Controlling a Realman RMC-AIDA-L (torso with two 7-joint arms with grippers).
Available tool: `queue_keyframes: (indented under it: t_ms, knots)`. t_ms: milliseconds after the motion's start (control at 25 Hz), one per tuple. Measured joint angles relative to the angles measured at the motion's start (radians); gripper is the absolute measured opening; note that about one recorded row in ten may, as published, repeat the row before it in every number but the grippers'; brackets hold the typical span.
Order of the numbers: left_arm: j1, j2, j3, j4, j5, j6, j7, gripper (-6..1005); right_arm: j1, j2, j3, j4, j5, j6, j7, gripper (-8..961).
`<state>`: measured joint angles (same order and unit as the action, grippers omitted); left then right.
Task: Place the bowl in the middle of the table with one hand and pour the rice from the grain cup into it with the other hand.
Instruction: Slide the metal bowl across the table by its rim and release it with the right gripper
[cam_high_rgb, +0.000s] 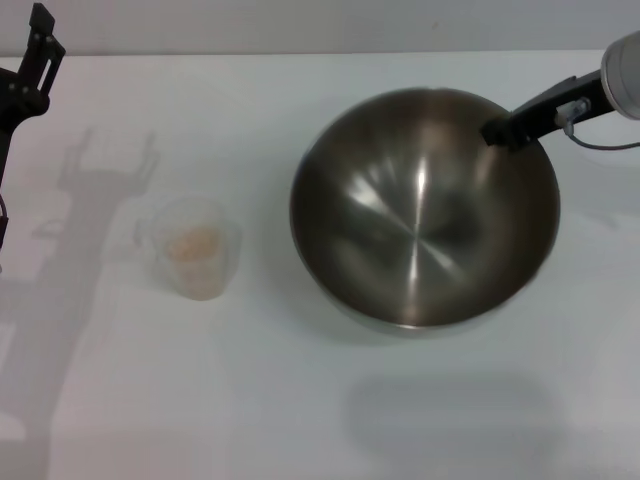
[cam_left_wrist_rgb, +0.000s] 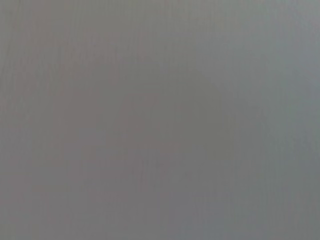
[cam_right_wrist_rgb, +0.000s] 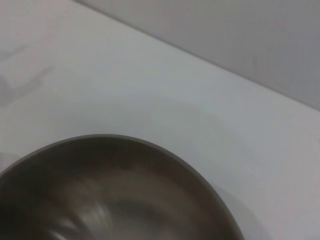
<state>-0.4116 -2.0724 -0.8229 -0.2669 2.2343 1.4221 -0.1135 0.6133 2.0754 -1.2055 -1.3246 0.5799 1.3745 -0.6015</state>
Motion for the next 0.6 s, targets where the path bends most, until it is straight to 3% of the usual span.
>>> queue_keyframes:
  t_ms: [600]
  knots:
    - [-0.001, 0.000, -0.001, 0.005, 0.001, 0.007, 0.000, 831, -0.007, 0.000, 0.015, 0.034, 0.170, -0.011, -0.043, 13]
